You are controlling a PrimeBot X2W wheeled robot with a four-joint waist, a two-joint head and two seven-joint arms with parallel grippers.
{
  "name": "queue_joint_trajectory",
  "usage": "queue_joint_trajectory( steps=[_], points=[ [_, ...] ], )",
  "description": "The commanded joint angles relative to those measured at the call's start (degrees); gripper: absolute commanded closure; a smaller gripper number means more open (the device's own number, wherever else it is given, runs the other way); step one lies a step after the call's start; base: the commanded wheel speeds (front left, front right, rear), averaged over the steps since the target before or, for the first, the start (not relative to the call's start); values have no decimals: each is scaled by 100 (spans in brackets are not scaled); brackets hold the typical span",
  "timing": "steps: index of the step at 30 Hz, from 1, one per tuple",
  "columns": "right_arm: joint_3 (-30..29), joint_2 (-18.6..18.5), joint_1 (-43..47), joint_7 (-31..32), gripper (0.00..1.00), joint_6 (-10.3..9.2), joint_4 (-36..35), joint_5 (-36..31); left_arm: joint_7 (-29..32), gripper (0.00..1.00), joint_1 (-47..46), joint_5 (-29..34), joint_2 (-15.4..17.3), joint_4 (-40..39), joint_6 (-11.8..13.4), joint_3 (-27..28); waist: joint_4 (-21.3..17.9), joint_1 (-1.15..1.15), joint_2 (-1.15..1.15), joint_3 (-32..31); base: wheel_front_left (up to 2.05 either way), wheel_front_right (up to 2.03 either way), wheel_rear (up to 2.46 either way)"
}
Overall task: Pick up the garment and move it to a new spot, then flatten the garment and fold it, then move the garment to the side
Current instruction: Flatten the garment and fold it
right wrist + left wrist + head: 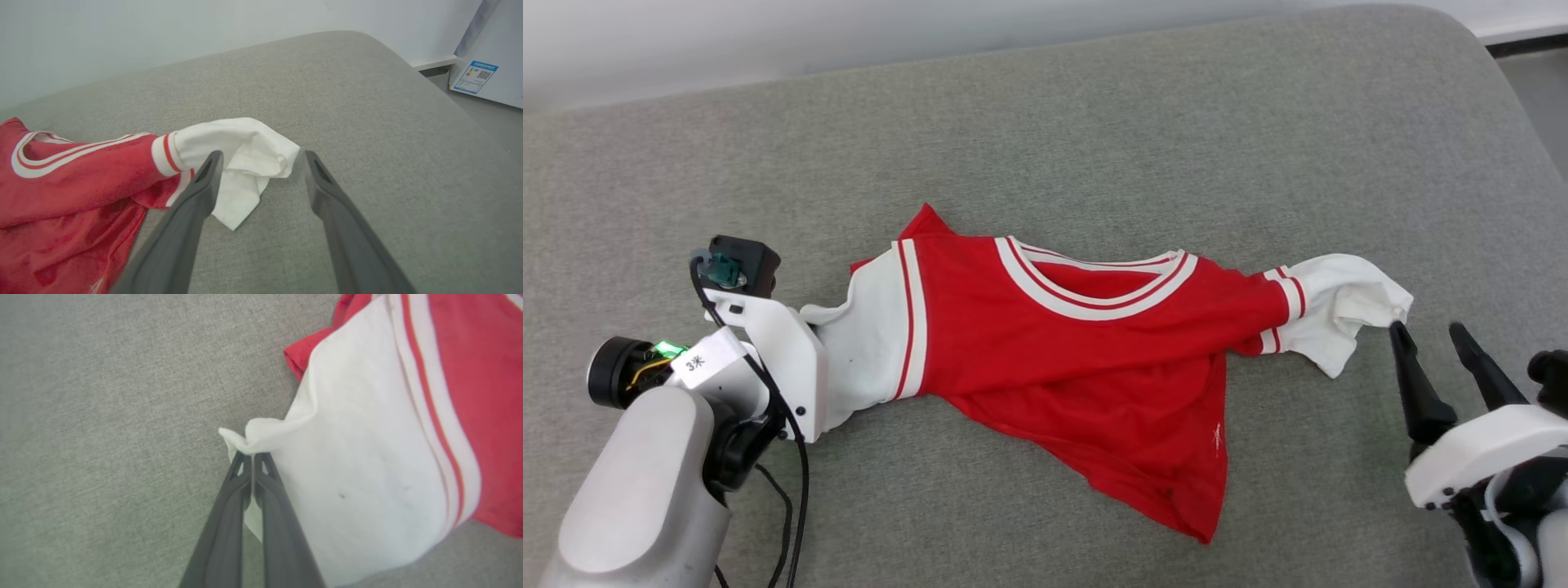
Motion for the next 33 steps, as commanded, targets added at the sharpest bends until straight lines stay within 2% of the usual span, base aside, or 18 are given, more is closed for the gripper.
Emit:
queue_joint_trajectory(
  steps=[1,8,12,13,21,25,26,27,28,33],
  points=[
    [-51,-94,-44,122,0,-4,102,91,-82,100,41,22,-3,-64,31,25,60,-1,0,-44,0,0,0],
    [-282,-571,-256,1322,0,-4,820,514,-355,100,1,63,-130,-533,84,-37,292,-1,0,-54,0,0,0],
    [-119,-764,-564,1678,0,-4,1007,697,-385,100,-82,97,-159,-806,111,-94,408,-1,0,46,0,0,0],
    [32,-914,-866,1931,0,-4,1160,802,-432,100,-165,136,-183,-972,128,-132,519,-1,0,136,0,0,0],
    [556,-1232,-1498,2343,0,-4,1703,949,-493,100,-268,186,-223,-1169,150,-218,727,-1,0,359,0,0,0],
    [937,-1236,-1599,2599,0,-3,2135,1075,-500,100,-284,177,-229,-1179,154,-247,789,-1,0,436,0,0,0],
    [1002,-1224,-1597,2679,56,-2,2244,1105,-499,100,-279,167,-227,-1175,158,-246,798,-1,0,447,0,0,0],
    [1070,-1208,-1612,2734,71,-2,2350,1135,-501,100,-279,157,-225,-1172,161,-246,804,-1,0,455,0,0,0],
    [1118,-1201,-1616,2774,100,-2,2438,1176,-506,100,-282,149,-224,-1170,163,-248,811,-1,0,461,0,0,0],
    [1181,-1381,-1793,2625,100,-7,2597,1283,-623,100,-298,188,-166,-1153,176,-205,798,-1,0,378,0,0,0]
  ],
)
